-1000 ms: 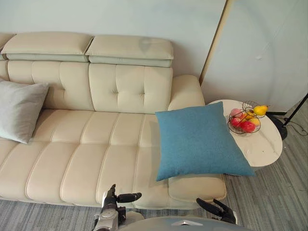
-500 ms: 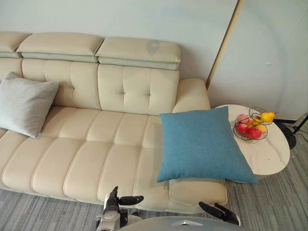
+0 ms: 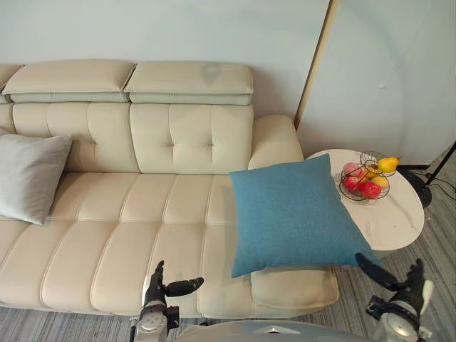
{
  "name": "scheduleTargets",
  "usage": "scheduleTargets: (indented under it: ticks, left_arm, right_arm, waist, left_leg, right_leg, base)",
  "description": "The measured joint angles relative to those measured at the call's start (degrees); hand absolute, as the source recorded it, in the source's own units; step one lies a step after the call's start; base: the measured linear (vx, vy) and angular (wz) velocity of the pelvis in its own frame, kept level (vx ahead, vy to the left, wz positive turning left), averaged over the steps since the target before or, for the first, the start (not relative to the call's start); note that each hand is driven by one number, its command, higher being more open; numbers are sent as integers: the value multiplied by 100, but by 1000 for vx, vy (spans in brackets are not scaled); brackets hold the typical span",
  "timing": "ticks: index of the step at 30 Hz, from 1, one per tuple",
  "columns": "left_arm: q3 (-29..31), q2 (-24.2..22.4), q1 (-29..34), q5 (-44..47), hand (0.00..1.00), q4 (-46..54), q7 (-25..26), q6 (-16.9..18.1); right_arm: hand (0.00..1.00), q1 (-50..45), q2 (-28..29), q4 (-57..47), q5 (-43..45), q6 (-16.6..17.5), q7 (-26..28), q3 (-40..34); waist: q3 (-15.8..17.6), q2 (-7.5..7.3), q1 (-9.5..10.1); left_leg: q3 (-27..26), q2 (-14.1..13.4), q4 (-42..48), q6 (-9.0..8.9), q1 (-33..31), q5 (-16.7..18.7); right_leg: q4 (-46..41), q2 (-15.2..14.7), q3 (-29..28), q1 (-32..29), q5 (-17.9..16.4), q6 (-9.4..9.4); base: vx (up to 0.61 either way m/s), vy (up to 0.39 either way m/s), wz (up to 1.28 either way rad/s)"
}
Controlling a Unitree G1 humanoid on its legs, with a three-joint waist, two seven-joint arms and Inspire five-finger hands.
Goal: Pick up cushions and gather them together orderly.
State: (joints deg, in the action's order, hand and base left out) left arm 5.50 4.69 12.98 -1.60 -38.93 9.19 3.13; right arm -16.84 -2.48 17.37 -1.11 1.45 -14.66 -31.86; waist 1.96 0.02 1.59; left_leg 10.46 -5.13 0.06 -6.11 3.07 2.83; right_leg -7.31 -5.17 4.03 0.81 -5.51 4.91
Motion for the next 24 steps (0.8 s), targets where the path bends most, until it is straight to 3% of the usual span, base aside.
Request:
scheduleTargets:
  ticks: [9, 16, 24]
  left_arm:
    - [-97, -2, 223, 121, 100, 672, -211, 15]
    - [-614, 100, 218, 388, 100, 829, -289, 15]
    - [-1354, 293, -64, 608, 100, 937, -335, 15]
  right_arm:
    - [100, 103, -148, -329, -115, -8, -100, -243]
    - [100, 434, -1006, -86, -108, -11, -61, -191]
    - [100, 1038, -1620, 546, 39, -10, 206, 661]
  waist:
    - [-57, 23, -145]
    - [-92, 78, -242]
    - [-74, 126, -353]
  left_leg:
    - [-191, 10, 33, 64, 29, 95]
    - [-181, 23, 51, 68, -14, 97]
    - [6, 81, 157, 77, -463, 55]
  right_leg:
    - [5, 1, -195, -63, -5, 9]
    - [6, 2, -220, -116, -2, 13]
    - [63, -39, -68, -429, 75, 28]
  base:
    - [21, 6, -11]
    - [0, 1, -1]
    - [9, 2, 9]
